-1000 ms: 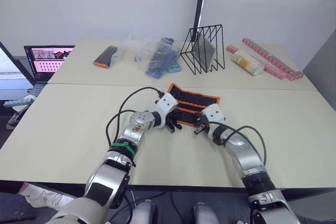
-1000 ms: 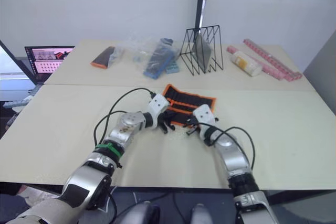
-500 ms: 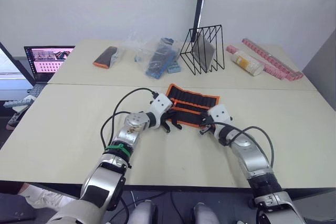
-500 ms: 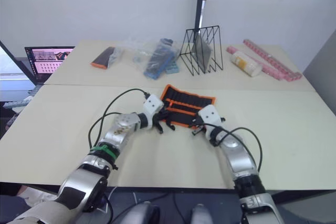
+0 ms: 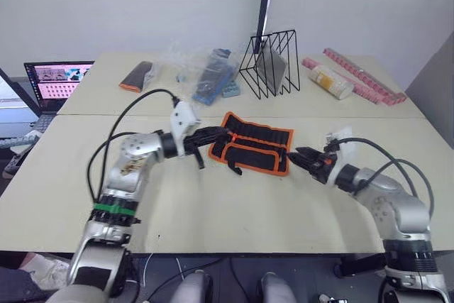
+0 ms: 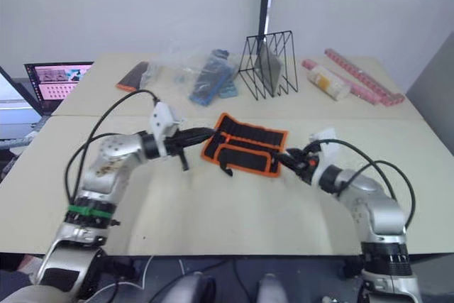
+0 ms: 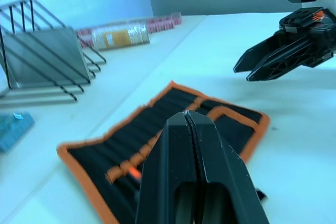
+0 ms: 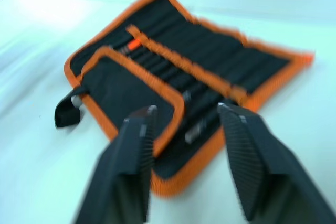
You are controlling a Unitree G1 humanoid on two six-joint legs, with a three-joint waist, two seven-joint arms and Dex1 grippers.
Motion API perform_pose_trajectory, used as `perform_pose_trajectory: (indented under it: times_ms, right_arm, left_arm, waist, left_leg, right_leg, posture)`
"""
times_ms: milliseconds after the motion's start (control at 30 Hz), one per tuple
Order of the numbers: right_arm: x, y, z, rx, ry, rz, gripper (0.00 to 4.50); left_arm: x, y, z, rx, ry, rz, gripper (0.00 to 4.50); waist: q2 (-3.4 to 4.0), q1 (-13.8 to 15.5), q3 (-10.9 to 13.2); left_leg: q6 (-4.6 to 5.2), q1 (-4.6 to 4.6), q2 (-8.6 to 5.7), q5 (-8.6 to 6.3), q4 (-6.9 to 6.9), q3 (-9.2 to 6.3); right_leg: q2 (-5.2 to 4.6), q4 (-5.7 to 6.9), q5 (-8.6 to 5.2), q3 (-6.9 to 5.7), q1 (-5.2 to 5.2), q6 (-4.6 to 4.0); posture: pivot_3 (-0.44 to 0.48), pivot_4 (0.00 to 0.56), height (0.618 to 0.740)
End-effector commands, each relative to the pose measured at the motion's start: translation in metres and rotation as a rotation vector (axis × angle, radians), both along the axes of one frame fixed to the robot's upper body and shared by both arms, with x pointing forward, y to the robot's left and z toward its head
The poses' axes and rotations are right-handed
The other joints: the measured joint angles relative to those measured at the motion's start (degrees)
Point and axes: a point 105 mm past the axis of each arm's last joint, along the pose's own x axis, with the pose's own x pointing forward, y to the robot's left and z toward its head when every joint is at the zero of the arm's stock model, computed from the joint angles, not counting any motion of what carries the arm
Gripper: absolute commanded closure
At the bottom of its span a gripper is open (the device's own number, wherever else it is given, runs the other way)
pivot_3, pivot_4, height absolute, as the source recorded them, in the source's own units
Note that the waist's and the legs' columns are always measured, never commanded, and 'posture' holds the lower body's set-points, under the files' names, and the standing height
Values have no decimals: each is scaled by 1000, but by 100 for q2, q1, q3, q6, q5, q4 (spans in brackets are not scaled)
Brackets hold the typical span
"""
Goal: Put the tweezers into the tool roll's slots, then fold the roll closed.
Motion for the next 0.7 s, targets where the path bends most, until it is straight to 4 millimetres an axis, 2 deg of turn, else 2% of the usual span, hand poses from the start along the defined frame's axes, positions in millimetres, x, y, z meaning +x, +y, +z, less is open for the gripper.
perform_pose_trajectory:
  times_ms: [33, 133, 233, 367, 700]
  right_arm:
    - [0, -6, 9, 60, 41, -16, 942]
    - [6, -13, -2, 89, 125, -66, 0]
    - [15, -16, -7, 94, 144, -103, 0]
    - [27, -11, -9, 96, 147, -109, 0]
    - [34, 10, -12, 140, 226, -28, 0]
  left_arm:
    - [-18, 25, 14, 8, 22, -17, 3375]
    - [-31, 54, 7, 59, 81, 25, 2383]
    - [-41, 68, 3, 87, 108, 62, 1367]
    - [-47, 77, -1, 94, 113, 126, 51]
    - [-60, 77, -15, 120, 140, 166, 18]
  waist:
    - [3, -6, 2]
    - [6, 16, 3]
    - [8, 56, 5]
    - [10, 96, 6]
    - [10, 41, 5]
  left_leg:
    - [0, 0, 0, 0, -1, 0]
    - [0, 0, 0, 0, -2, 1]
    - [0, 2, 0, 0, -3, 0]
    - [-1, 4, -1, 0, -1, 0]
    - [-1, 4, 0, 0, -12, 1]
  right_leg:
    - [0, 0, 0, 0, -1, 0]
    - [-1, -7, 0, 2, 1, 0]
    - [-2, -13, 0, -1, 2, 0]
    - [-5, -29, 0, -2, 2, 0]
    - [-3, -28, 2, 3, 5, -2]
  posture:
    - [0, 150, 687]
    - [0, 150, 687]
    - [0, 150, 687]
    - [0, 150, 687]
    - [0, 150, 687]
